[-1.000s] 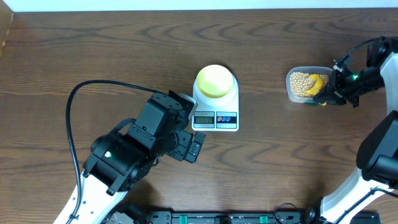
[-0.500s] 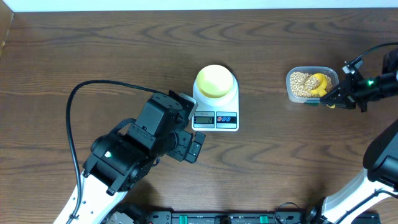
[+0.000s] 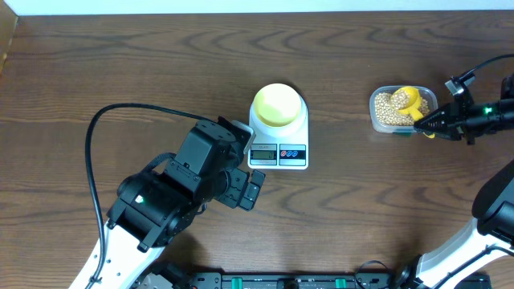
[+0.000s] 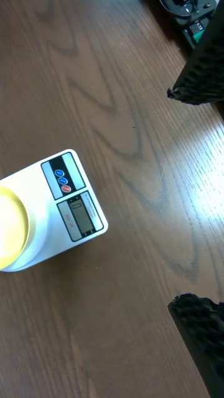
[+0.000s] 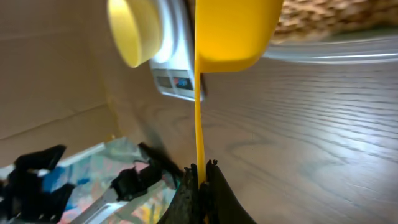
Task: Scoop item into bowl and weigh 50g on scale
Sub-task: 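Lift the filled scoop and carry it over the yellow bowl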
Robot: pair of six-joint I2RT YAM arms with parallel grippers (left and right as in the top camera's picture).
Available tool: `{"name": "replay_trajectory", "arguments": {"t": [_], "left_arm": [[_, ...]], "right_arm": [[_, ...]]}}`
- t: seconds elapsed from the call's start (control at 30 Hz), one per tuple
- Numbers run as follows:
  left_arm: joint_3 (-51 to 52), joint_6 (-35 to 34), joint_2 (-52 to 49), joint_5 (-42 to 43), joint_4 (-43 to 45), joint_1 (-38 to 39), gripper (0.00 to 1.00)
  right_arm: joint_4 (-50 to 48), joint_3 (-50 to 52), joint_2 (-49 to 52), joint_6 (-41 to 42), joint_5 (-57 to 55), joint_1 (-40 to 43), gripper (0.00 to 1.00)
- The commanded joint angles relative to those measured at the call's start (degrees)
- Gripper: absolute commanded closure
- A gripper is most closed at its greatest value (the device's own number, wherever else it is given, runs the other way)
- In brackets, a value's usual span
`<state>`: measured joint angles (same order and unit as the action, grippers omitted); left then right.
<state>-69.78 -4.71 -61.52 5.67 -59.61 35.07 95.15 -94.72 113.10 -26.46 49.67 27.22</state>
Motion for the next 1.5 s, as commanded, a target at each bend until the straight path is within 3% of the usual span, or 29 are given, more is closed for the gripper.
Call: {"name": "replay_trajectory", "arguments": {"t": [0.0,0.33,0.87,1.23,1.47], "left_arm": [[-0.7,-0.3,-0.2,-0.1,-0.1,-0.2,0.00],[-0.7,-0.3,-0.2,-0.1,-0.1,-0.2,0.00],[-0.7,-0.3,-0.2,-0.1,-0.1,-0.2,0.00],[-0.7,-0.3,-0.2,-0.1,-0.1,-0.2,0.00],[-0.7,-0.3,-0.2,-0.1,-0.2,-0.2,0.00]], "right_arm": [[1.6,-0.7,0.5,-6.7,8.1,0.4,0.99],[2.4,-0.7,0.5,-8.0,15.7,-3.6,0.99],[-0.3,-0.9,0.5,-10.9,22.2,-24.0,0.99],[-6.6,-0.9,0.5,-10.2,23.8,-32.3,0.99],[-16.4,-0.9,0.5,0.1,15.7,-36.7,0.99]]}}
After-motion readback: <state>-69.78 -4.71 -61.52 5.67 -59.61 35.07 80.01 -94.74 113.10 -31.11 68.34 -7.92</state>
